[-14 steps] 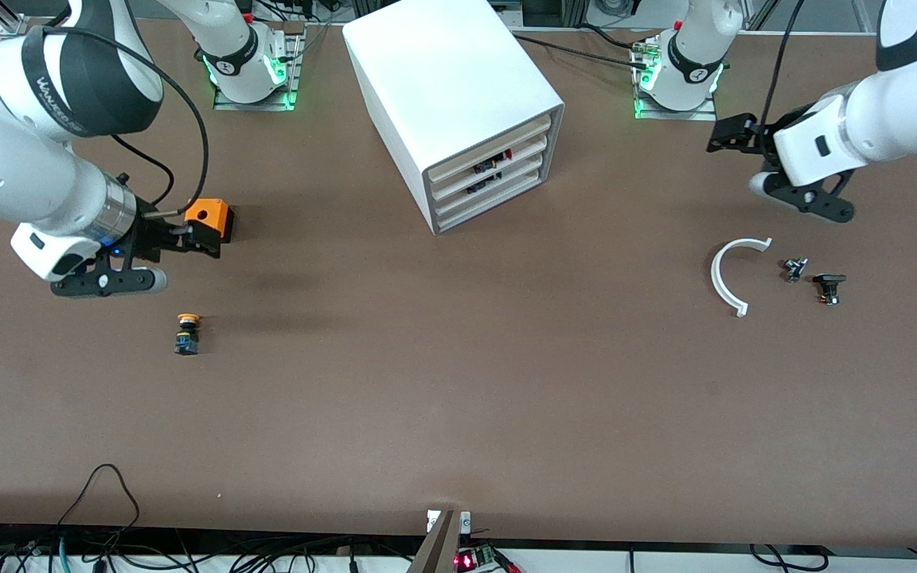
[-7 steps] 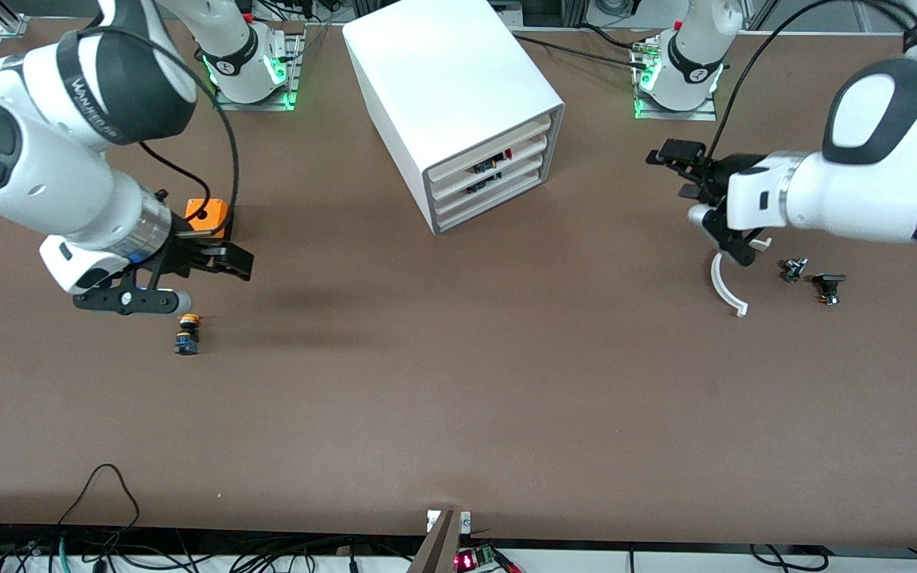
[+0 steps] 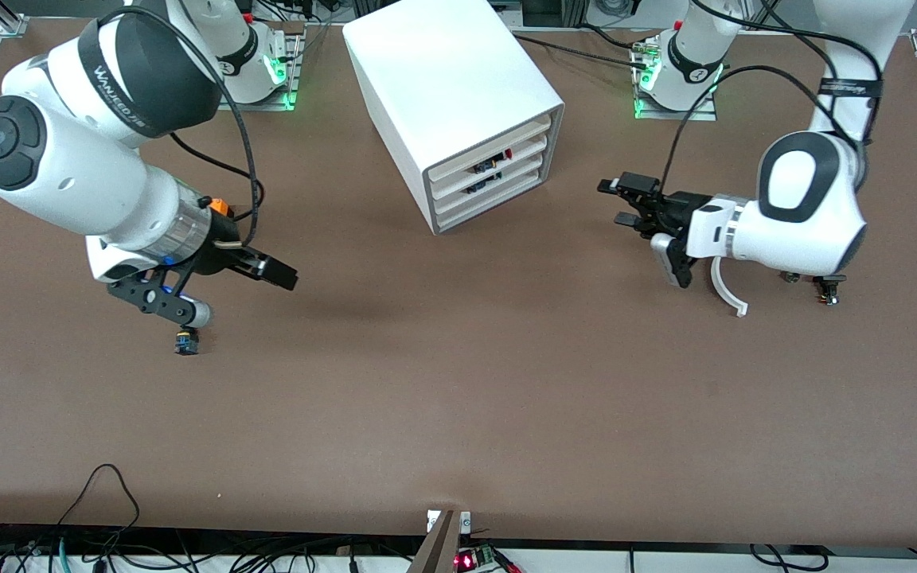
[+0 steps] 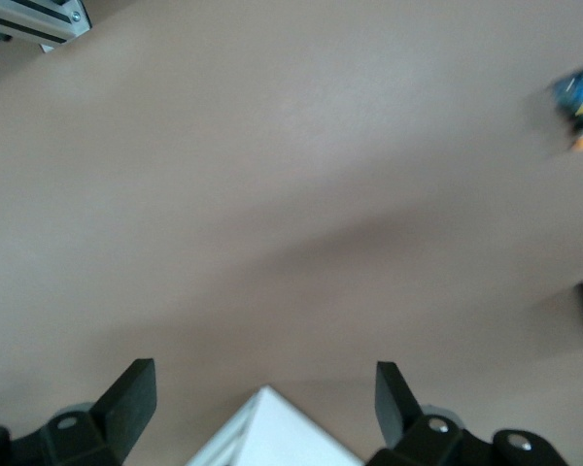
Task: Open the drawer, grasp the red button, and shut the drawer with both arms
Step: 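Grasp the drawer handle with the left gripper while the right gripper approaches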
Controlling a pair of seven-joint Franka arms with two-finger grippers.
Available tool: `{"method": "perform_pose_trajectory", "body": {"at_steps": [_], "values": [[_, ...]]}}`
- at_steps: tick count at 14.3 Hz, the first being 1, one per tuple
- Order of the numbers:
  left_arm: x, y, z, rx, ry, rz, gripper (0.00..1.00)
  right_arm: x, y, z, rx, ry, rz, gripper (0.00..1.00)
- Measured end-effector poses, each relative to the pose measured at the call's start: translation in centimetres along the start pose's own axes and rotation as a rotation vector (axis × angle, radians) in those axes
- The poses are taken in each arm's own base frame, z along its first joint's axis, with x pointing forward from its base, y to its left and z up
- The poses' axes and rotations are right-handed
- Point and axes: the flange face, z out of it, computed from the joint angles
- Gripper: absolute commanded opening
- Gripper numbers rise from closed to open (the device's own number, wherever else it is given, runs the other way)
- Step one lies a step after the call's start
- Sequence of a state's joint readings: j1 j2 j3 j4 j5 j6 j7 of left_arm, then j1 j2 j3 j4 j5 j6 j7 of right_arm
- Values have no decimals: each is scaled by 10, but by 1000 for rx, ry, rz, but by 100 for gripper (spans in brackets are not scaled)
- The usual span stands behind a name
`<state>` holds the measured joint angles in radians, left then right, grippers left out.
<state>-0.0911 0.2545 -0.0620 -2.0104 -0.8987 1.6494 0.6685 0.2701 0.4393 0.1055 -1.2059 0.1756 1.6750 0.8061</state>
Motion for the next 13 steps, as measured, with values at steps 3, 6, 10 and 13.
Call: {"method": "perform_pose_trajectory", "body": {"at_steps": [3,6,10,13], "values": [[-9,-11,69,-67,50,12,100,-17,-25,4,36,-28,141,100],[-31,-30,121,-110,123,87,99,-39,-51,9,80,-28,296,100],[-52,-38,150,-145,124,88,92,-70,-83,22,111,-31,394,100],[-63,-36,172,-182,116,64,79,-76,-88,24,126,-57,419,99]]}}
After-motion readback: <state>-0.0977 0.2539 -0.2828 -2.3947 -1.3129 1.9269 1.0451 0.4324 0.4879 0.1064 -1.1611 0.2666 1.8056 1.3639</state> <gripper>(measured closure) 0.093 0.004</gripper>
